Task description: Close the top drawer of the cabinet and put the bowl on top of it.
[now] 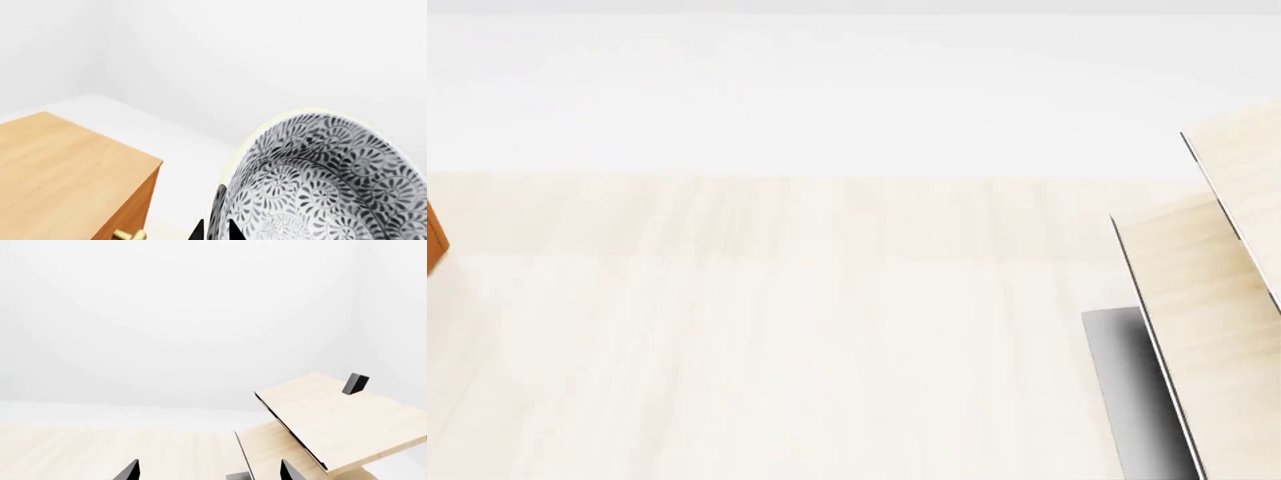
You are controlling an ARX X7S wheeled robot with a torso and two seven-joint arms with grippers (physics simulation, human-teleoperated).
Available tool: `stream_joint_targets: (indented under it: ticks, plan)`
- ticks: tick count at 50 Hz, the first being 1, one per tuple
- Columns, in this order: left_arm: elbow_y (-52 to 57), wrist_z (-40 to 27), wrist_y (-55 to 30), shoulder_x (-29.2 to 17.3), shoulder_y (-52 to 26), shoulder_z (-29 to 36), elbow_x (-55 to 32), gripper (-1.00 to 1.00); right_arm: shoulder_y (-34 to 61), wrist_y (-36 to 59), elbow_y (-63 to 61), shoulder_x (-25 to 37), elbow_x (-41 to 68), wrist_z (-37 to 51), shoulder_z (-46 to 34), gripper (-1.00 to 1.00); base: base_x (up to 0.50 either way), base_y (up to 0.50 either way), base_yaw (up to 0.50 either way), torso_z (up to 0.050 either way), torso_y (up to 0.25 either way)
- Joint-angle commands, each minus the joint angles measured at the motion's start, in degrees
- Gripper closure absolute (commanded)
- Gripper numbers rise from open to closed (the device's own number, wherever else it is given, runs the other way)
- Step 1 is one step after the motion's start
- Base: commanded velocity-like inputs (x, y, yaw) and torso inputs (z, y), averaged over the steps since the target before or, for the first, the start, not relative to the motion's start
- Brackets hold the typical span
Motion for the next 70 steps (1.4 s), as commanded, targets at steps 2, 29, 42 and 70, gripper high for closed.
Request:
stream_joint_targets:
  ticks: [2,29,42,70]
  plan:
    - [-0.33,-2.84,2.16,-0.89,-0.66,-1.3,1.75,1.0,-0.25,-0.25,0.17,-0.02,-0.45,0.22,-0.24,-1.0,0.0,0.0,0.0,0.0,0.0]
    - [-10.23,-0.78,7.2,-0.62,-5.85,-0.79,7.0,1.0,2.67,4.25,-1.36,0.31,0.26,2.31,-1.38,-1.0,0.0,0.0,0.0,0.0,0.0]
    - [-16.44,3.91,11.07,0.92,-8.34,1.55,11.02,1.0,3.45,7.6,-3.37,1.35,0.97,4.5,-1.54,-1.0,0.0,0.0,0.0,0.0,0.001]
    - [-28.0,3.51,20.37,2.76,-8.88,0.51,15.25,1.0,10.7,12.59,-4.16,3.32,5.03,5.2,-5.48,-1.0,0.0,0.0,0.0,0.0,0.0]
